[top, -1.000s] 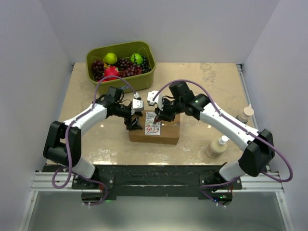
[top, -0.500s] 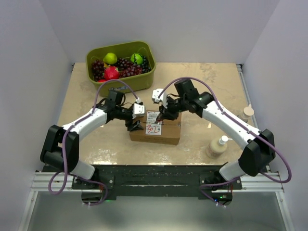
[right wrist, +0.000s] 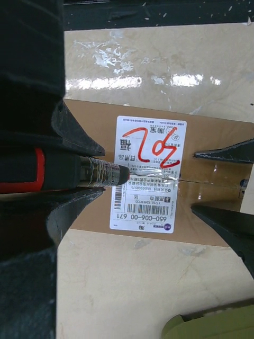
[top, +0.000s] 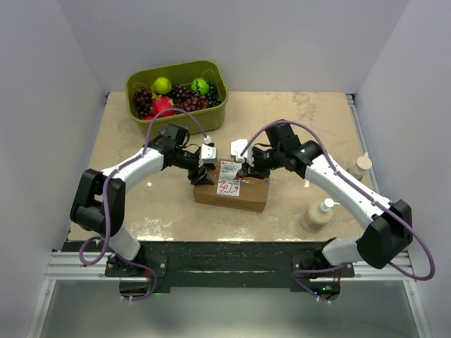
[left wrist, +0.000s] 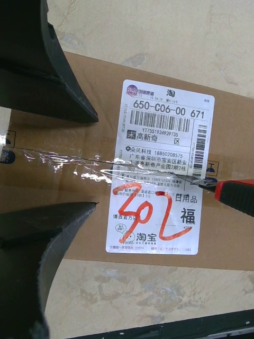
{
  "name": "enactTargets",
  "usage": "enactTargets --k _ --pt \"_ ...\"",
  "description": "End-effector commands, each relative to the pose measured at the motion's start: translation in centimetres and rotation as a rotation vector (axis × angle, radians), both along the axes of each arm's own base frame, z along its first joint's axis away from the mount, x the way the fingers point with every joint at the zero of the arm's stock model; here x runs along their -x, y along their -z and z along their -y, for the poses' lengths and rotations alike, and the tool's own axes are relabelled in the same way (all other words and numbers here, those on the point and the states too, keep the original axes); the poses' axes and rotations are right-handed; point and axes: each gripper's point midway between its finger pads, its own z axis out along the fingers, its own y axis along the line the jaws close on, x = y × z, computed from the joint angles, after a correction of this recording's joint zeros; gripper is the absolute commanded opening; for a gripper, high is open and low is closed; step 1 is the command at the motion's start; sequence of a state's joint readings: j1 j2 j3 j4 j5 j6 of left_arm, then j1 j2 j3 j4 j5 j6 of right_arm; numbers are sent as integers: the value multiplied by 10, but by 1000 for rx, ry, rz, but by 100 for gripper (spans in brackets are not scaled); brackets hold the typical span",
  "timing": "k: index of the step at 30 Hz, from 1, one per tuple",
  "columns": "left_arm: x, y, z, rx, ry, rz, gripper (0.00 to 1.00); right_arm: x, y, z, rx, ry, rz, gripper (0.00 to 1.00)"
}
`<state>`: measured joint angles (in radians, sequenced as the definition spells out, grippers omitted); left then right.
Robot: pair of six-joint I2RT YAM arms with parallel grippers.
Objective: Unpack the express box
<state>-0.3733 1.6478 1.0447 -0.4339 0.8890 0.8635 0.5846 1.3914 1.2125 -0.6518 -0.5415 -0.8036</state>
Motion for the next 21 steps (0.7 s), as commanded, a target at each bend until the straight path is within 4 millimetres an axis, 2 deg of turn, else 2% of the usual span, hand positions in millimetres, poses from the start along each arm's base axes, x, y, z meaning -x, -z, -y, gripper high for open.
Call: enactTargets --k 1,10,21 --pt "40 98 -71 -422 -79 -224 64 19 12 45 124 78 -62 0" --pt "49 107 -78 -463 -68 -269 51 18 13 61 62 151 -156 0" --pt "48 109 -80 -476 -73 -300 45 17 8 80 29 155 -166 0"
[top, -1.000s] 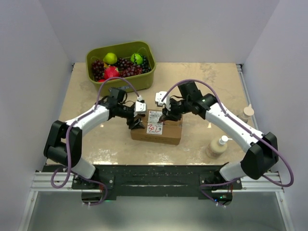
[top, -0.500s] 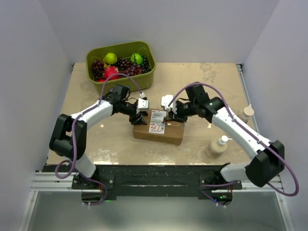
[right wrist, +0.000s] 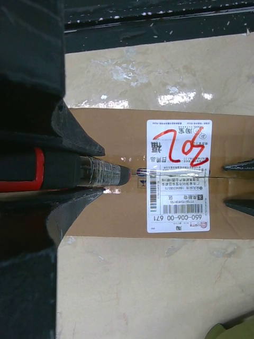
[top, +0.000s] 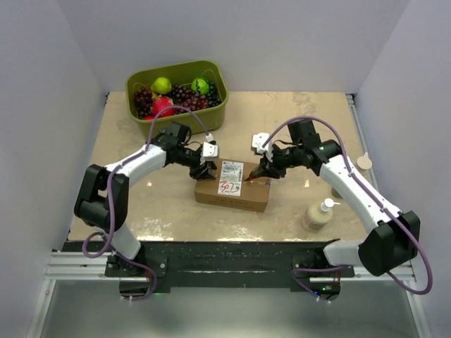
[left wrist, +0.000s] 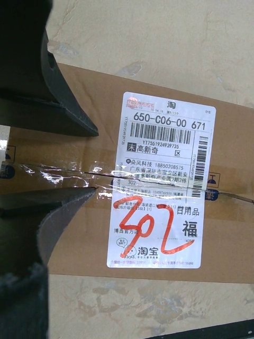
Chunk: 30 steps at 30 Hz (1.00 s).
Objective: Unpack the express box
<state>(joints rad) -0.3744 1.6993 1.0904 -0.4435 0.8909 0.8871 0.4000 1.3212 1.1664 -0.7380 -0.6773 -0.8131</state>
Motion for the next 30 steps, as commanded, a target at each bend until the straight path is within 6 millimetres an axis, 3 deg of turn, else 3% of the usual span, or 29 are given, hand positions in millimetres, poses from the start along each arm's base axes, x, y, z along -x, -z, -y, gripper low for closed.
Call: enactTargets --k 1,10,30 --pt "58 106 -84 -475 -90 -307 45 17 11 35 94 52 -75 0" --pt "55 111 -86 -491 -93 -310 41 19 16 59 134 74 -95 0" --pt "52 120 -91 -521 -126 -337 30 24 25 94 197 129 -137 0"
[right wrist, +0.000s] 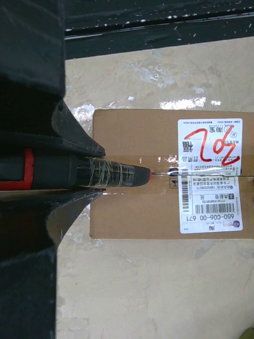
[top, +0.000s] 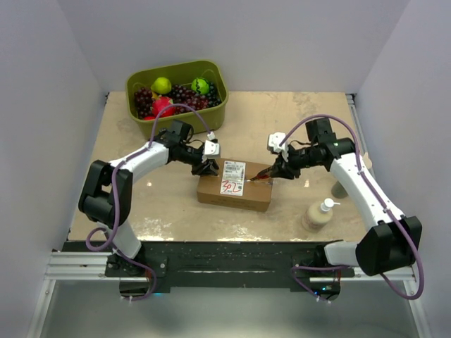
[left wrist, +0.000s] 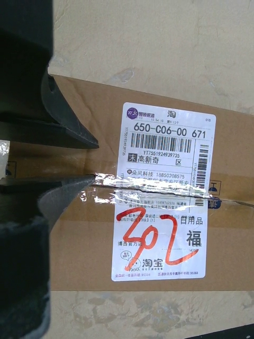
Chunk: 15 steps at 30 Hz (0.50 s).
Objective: Unpack the express box
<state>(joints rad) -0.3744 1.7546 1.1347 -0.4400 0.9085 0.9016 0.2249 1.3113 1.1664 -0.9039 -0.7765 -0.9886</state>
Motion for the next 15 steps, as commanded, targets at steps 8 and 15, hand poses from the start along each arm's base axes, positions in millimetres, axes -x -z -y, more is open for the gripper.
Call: enactTargets --k 8,15 --pt "61 117 -97 -538 -146 -333 28 21 15 55 216 135 -122 0" --pt "57 116 -97 -541 -151 -327 27 27 10 61 252 120 -144 0"
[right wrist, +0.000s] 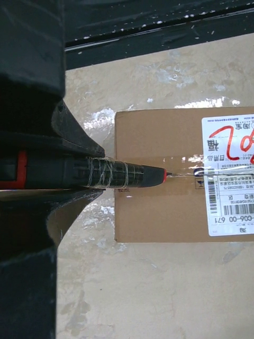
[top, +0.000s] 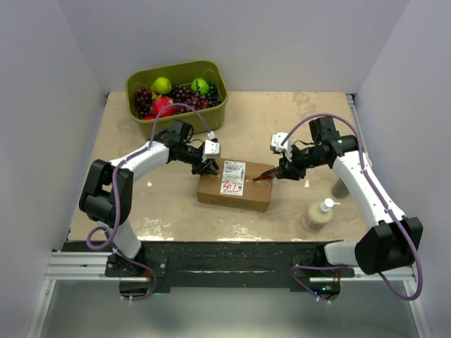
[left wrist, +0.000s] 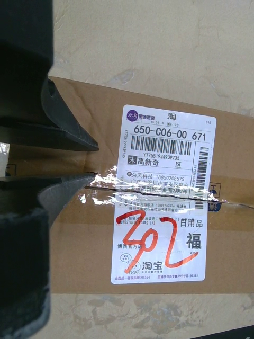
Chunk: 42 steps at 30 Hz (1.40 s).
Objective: Unpack the express box
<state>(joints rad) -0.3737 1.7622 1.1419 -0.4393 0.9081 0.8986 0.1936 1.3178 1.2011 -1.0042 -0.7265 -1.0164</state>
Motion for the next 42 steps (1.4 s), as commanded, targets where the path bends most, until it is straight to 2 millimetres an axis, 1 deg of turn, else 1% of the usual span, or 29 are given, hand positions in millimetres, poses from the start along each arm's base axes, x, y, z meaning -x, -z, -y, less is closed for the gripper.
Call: enactTargets --k 1,3,6,10,14,25,30,33,34,35,36,37,38,39,40,41,42 --pt "58 115 -97 -539 -149 -323 27 23 5 43 192 83 -103 0" --pt "58 116 -97 -538 -149 -323 27 23 4 47 214 80 -96 0" --pt "58 118 -97 -537 -152 -330 26 24 9 54 258 70 -100 0" --pt "57 119 -96 -533 -153 -329 25 29 17 59 287 60 -129 0" --pt "57 120 -96 -536 -156 -330 24 27 20 66 328 67 -125 0" --pt "53 119 -97 -529 -189 -325 22 32 17 79 400 75 -129 0" --pt "52 117 -95 -518 -191 -322 22 30 14 85 424 90 -125 0" --pt "50 112 -91 -494 -186 -311 24 19 -1 78 384 113 -87 0" --pt "48 108 -89 -480 -187 -299 30 7 -16 70 334 124 -37 0" --pt "42 95 -85 -452 -191 -260 33 3 -23 65 303 159 -36 0" --pt "38 85 -79 -413 -185 -233 36 -6 -27 62 287 166 -23 0" --pt "33 72 -74 -377 -177 -204 45 -16 -42 52 232 163 18 0" --pt "28 48 -67 -323 -169 -148 50 -22 -47 47 205 187 14 0" --pt "27 29 -56 -249 -146 -123 55 -30 -47 43 187 192 4 0" --pt "23 10 -49 -199 -137 -88 63 -39 -55 38 164 195 30 0" --pt "21 -18 -43 -138 -125 -24 67 -41 -58 31 140 180 30 0" --pt "22 -41 -31 -57 -111 -4 70 -45 -58 25 133 161 31 0"
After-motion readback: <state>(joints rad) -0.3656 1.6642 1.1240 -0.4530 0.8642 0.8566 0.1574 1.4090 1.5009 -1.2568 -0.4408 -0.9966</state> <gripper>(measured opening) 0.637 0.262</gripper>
